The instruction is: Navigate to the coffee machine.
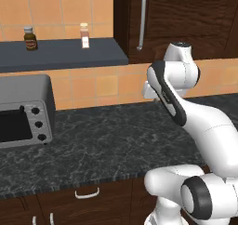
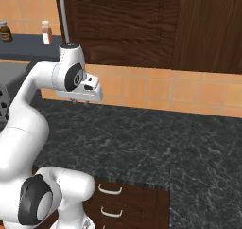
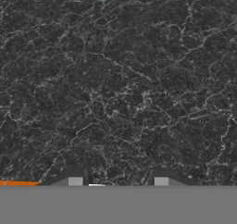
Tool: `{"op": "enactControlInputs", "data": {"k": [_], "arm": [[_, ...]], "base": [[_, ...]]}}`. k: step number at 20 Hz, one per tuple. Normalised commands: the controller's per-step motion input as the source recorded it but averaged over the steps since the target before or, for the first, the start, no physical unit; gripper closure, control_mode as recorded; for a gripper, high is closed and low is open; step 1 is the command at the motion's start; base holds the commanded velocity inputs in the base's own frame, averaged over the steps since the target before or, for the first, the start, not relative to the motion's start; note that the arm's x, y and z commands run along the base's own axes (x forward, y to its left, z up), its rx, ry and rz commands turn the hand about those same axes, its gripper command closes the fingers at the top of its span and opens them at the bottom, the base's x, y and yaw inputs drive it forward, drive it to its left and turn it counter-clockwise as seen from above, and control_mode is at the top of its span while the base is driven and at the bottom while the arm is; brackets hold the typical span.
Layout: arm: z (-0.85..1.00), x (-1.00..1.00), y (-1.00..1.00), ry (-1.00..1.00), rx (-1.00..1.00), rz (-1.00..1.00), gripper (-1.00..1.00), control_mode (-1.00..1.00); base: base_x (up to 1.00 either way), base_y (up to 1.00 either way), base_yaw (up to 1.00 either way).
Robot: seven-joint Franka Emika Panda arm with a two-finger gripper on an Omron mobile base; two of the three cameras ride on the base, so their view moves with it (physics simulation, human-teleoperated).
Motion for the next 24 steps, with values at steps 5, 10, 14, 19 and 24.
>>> {"op": "enactControlInputs", "data": {"k": [5, 10, 14, 19, 24], "arm": [[0.00, -0.48, 0.00, -0.02, 0.00, -0.04, -1.00, -1.00], [0.02, -1.00, -0.10, -0.08, 0.00, -0.04, -1.00, -1.00], [0.09, -0.43, 0.12, 0.00, -0.01, 0.00, -1.00, 1.00], [0.00, 0.00, 0.00, 0.00, 0.00, 0.00, -1.00, 1.00], [0.00, 0.00, 0.00, 0.00, 0.00, 0.00, -1.00, 1.00]], "base": [[0.00, 0.00, 0.00], [0.00, 0.00, 0.00], [-0.44, 0.29, 0.03], [-0.85, 1.00, 0.45], [-0.32, 0.49, 0.96]]}}
